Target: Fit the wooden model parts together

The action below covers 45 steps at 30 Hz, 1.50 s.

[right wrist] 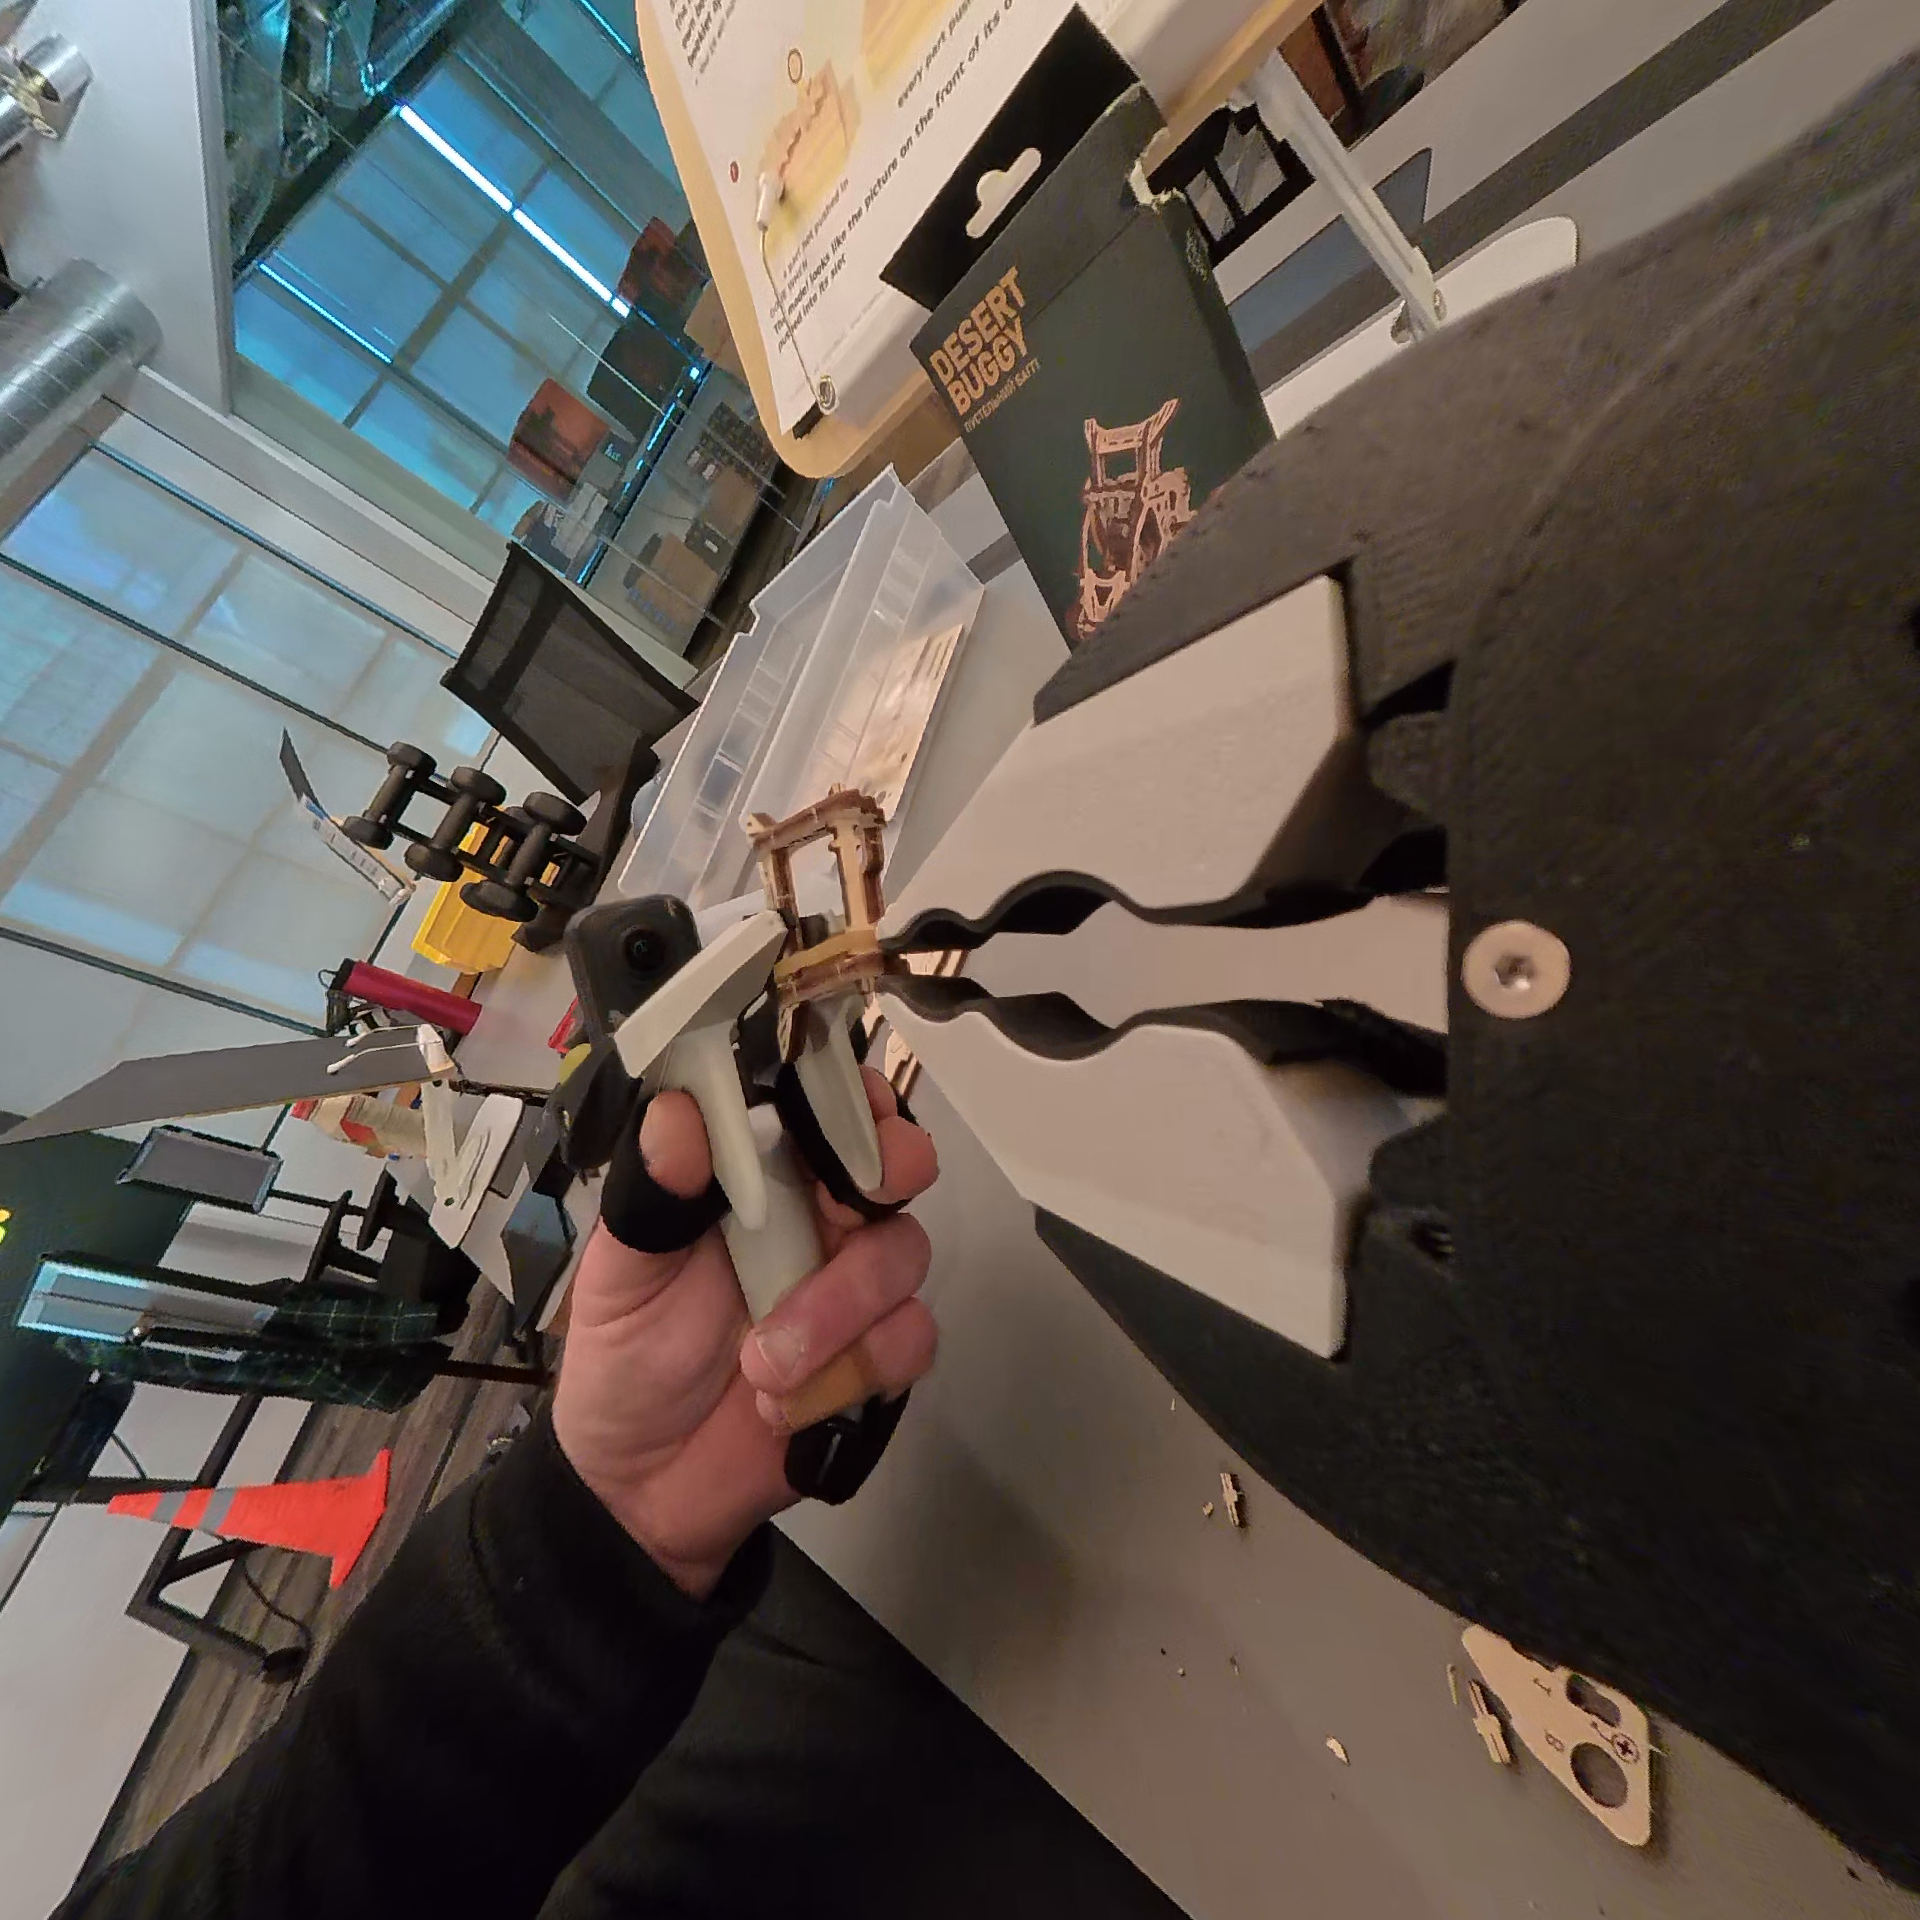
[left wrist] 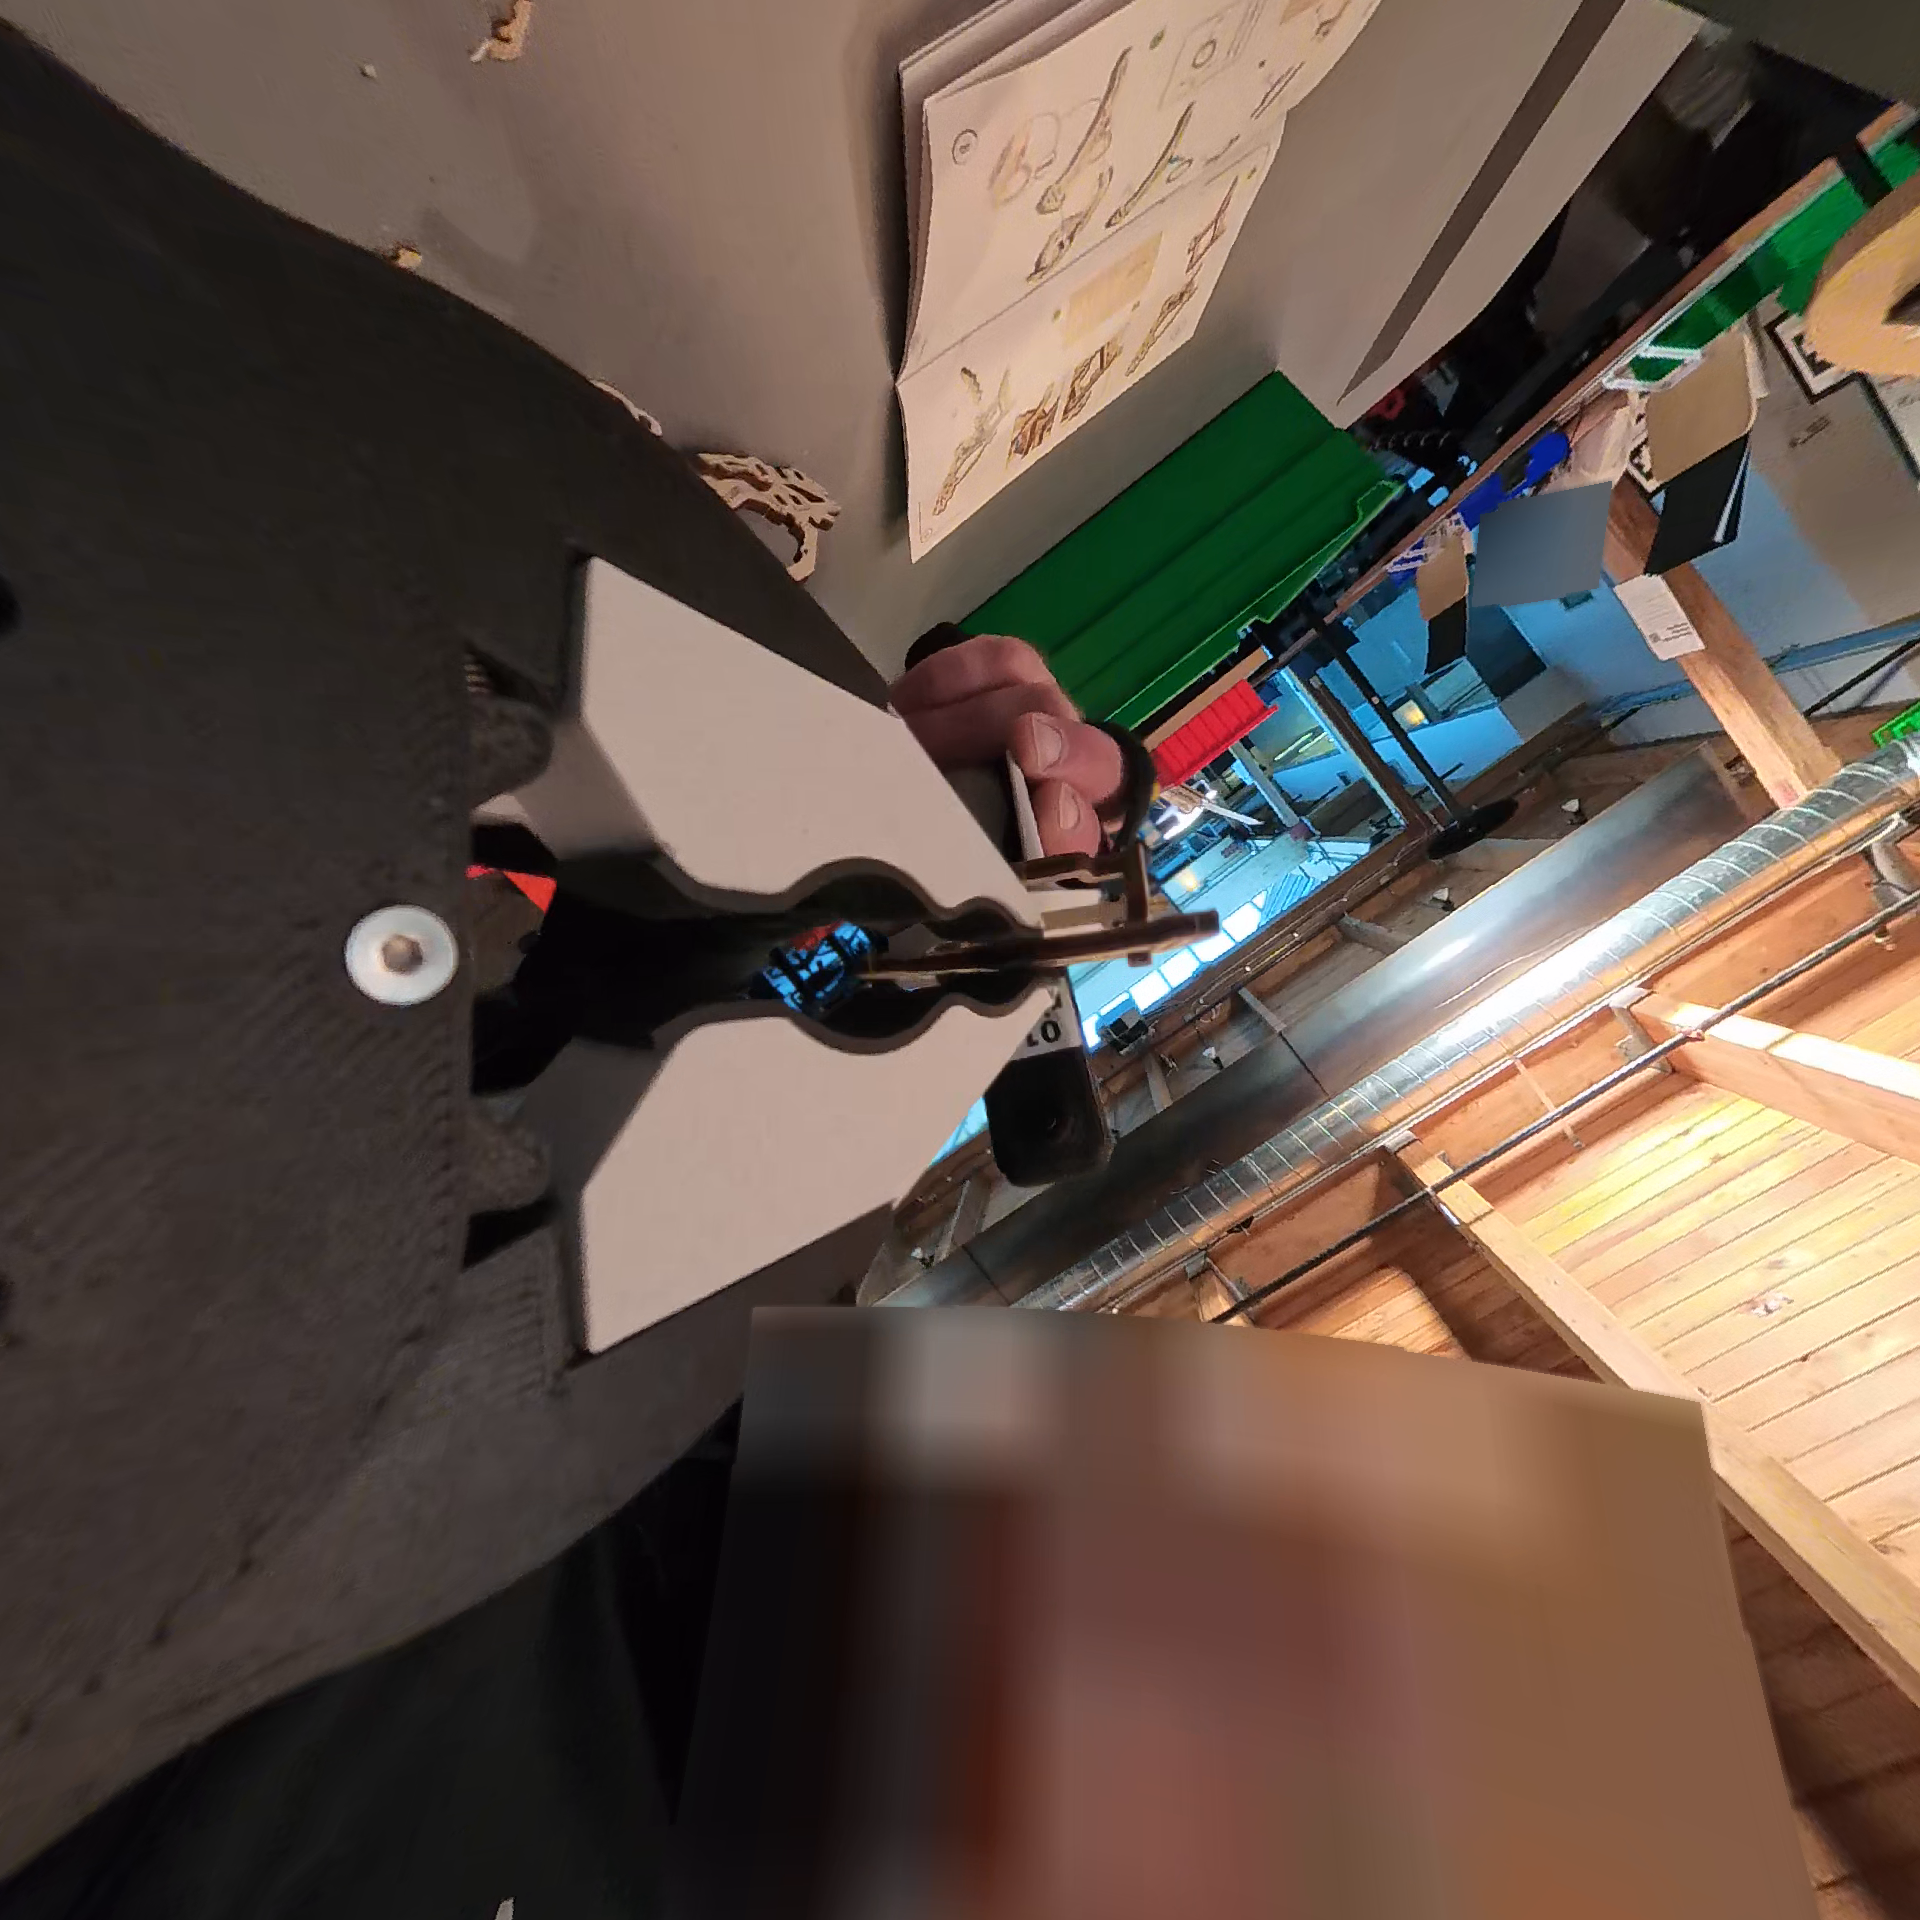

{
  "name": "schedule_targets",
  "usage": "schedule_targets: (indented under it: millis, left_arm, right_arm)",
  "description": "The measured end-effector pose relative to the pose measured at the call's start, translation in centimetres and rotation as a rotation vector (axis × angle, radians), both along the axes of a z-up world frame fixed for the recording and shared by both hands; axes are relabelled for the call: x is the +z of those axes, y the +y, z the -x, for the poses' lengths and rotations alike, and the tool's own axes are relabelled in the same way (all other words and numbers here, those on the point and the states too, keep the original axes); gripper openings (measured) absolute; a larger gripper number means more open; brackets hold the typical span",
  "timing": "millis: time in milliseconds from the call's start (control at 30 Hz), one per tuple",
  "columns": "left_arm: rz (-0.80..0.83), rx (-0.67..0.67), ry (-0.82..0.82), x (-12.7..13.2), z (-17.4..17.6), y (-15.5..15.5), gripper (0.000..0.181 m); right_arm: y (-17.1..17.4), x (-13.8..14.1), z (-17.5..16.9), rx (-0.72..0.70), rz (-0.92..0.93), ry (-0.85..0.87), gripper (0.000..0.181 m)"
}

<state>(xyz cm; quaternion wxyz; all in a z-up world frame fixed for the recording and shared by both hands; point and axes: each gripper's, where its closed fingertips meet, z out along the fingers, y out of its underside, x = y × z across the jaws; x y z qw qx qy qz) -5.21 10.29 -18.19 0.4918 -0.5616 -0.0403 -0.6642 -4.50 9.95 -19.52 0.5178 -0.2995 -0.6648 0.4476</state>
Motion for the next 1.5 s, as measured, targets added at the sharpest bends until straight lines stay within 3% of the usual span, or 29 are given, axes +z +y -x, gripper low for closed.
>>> schedule_targets:
  millis: [233,467,933,1133,1367,1500]
  left_arm:
    - [-0.005,-0.021,0.175,-0.6,-0.4,0.0,0.001]
    - [0.036,-0.111,0.251,-1.3,-1.3,-0.4,0.001]
    - [0.188,-0.283,0.49,-3.6,-0.8,-1.7,0.001]
    - [0.228,-0.341,0.528,-4.2,-1.1,-2.0,0.001]
    - [0.247,-0.346,0.491,-4.2,-1.1,-2.0,0.001]
    - [0.271,-0.349,0.473,-4.4,-1.0,-2.0,0.001]
  right_arm:
    - [2.1,0.9,0.0,-0.079,0.069,0.031,0.019]
    - [1.9,0.5,0.2,-0.106,-0.022,0.041,0.008]
    - [0.8,-2.2,0.7,-0.119,-0.285,-0.039,0.014]
    - [0.7,-2.9,0.8,-0.124,-0.346,-0.065,0.004]
    - [0.9,-2.8,0.9,-0.155,-0.392,-0.047,0.011]
    - [0.7,-3.2,0.9,-0.157,-0.444,-0.054,0.006]
